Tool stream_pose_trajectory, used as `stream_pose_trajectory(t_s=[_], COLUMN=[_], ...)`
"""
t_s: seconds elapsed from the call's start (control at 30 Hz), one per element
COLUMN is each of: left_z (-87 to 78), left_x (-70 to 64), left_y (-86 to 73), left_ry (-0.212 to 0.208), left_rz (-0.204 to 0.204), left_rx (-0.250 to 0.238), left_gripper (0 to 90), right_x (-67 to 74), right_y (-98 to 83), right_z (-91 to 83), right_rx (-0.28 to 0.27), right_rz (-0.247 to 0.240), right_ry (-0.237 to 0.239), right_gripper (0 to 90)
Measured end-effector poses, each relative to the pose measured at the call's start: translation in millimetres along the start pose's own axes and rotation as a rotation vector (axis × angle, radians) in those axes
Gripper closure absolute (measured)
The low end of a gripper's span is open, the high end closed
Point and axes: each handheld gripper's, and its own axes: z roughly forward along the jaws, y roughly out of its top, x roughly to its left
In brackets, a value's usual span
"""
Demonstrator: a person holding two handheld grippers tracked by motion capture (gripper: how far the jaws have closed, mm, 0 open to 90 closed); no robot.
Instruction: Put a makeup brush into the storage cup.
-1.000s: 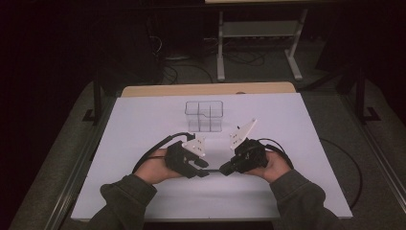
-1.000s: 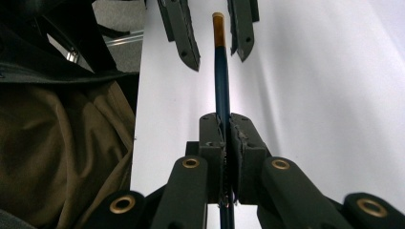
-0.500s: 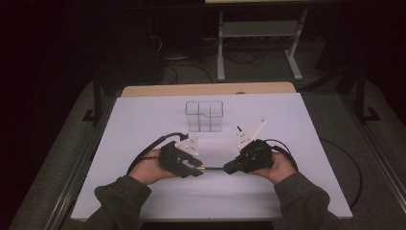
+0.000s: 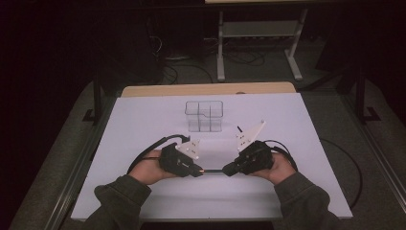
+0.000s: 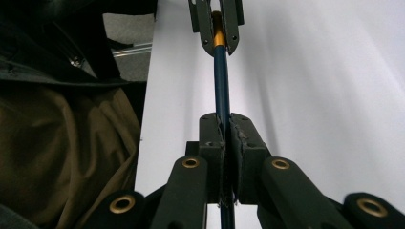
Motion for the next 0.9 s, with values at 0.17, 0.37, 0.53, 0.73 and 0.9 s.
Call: stream_pose_trajectory(t_s=[0.17, 0.37, 0.53, 0.73, 0.9], left_z=[0.8, 3.7, 6.0, 6.0, 6.2], left_x=[-0.4, -2.3, -3.3, -4.1, -4.2], left_y=[0.3, 3.4, 6.5, 9.7, 9.5], left_ry=[-0.009, -0.008, -0.010, -0.006, -0.012], left_rz=[0.009, 0.019, 0.027, 0.040, 0.034], left_rx=[0.012, 0.038, 0.046, 0.061, 0.058], left_gripper=[83.5, 83.6, 83.6, 83.6, 82.9], right_x=[-2.7, -2.6, -2.2, -0.6, 0.7], right_y=[0.7, 8.9, 17.0, 20.9, 20.0], right_z=[4.4, 10.2, 16.0, 22.3, 23.4], right_rx=[0.028, 0.073, 0.114, 0.145, 0.153], right_rz=[0.012, 0.013, 0.006, -0.001, -0.007], right_ry=[0.017, 0.004, 0.009, 0.021, 0.025], right_gripper=[79.2, 73.2, 75.0, 81.3, 83.0])
